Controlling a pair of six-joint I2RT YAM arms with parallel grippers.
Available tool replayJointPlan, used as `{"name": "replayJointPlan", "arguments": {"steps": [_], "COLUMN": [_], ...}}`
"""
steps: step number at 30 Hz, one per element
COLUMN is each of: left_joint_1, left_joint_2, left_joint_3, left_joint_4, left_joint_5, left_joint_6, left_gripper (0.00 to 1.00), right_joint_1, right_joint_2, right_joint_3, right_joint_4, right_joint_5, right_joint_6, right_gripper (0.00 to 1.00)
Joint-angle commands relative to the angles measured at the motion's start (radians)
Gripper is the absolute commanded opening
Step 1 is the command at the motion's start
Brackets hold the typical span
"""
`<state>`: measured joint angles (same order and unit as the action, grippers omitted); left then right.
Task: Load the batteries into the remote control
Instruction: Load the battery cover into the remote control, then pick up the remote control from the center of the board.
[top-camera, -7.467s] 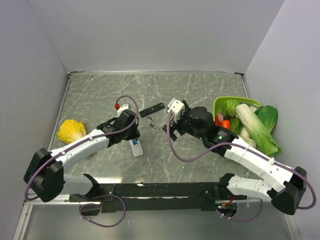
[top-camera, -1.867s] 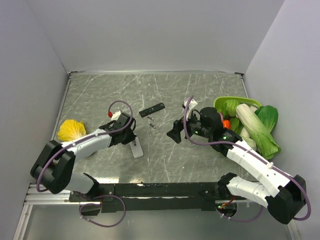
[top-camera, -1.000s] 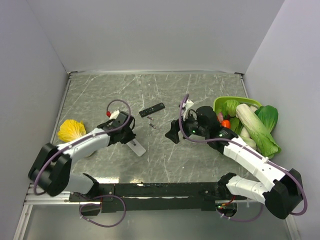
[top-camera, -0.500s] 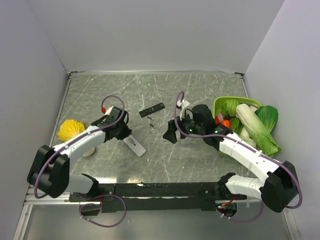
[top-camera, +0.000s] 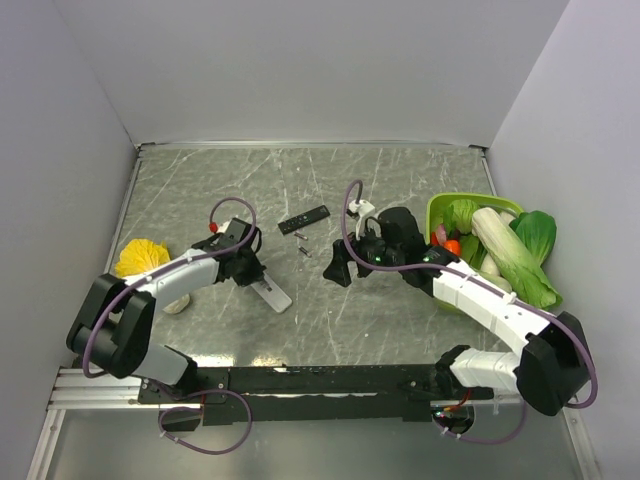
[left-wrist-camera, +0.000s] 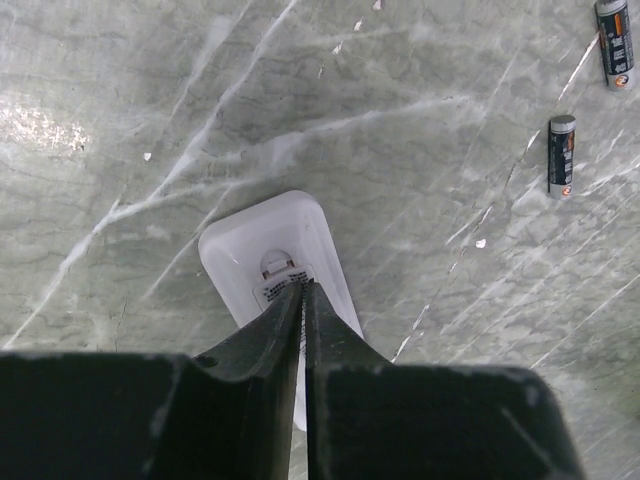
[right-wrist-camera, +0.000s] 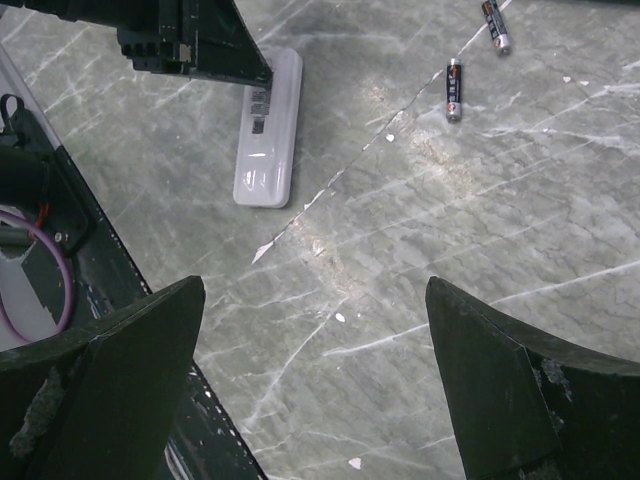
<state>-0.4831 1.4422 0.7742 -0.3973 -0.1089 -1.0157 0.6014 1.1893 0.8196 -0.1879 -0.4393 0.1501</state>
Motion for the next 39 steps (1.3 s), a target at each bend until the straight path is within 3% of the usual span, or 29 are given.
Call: {"name": "replayJointPlan", "arguments": {"steps": [1, 11, 15, 18, 23, 28, 33, 34, 39], "left_joint_1": [0.001, 0.001, 0.006, 0.040, 0.123, 0.222, 0.244, 0.244, 0.244], "left_joint_2": [0.063, 0.029, -0.009, -0.103, -0.199, -0.396, -0.604, -0.627, -0.779], "left_joint_3": [-0.033, -0.044, -0.023, -0.004, 0.013, -0.048, -0.061, -0.053, -0.033], "left_joint_4": [-0.064, -0.135, -0.147, -0.123, -0.094, -0.058, -0.063, -0.074, -0.146], "left_joint_5": [-0.021, -0.072, -0.087, -0.061, -0.006, 0.034, -0.043, -0.084, -0.219], "left_joint_6": [0.005, -0.014, -0.011, -0.020, -0.018, -0.032, -0.009, -0.004, 0.025], "left_gripper": [0.11, 0.10, 0.17, 0.26, 0.33, 0.54, 0.95, 0.99, 0.99], "right_joint_1": [-0.002, -0.003, 0.015, 0.043, 0.121, 0.254, 0.342, 0.362, 0.411], "right_joint_2": [0.016, 0.058, 0.092, 0.125, 0.213, 0.325, 0.483, 0.509, 0.670], "right_joint_3": [0.058, 0.096, 0.134, 0.159, 0.208, 0.299, 0.404, 0.423, 0.535], "right_joint_4": [0.015, -0.022, -0.051, -0.067, -0.088, -0.125, -0.159, -0.171, -0.234], "right_joint_5": [-0.013, -0.013, -0.009, 0.004, 0.046, 0.122, 0.227, 0.241, 0.316], "right_joint_6": [0.008, -0.015, -0.033, -0.043, -0.053, -0.072, -0.049, -0.043, -0.024], "right_gripper": [0.99, 0.99, 0.99, 0.99, 1.00, 1.00, 1.00, 1.00, 1.00]}}
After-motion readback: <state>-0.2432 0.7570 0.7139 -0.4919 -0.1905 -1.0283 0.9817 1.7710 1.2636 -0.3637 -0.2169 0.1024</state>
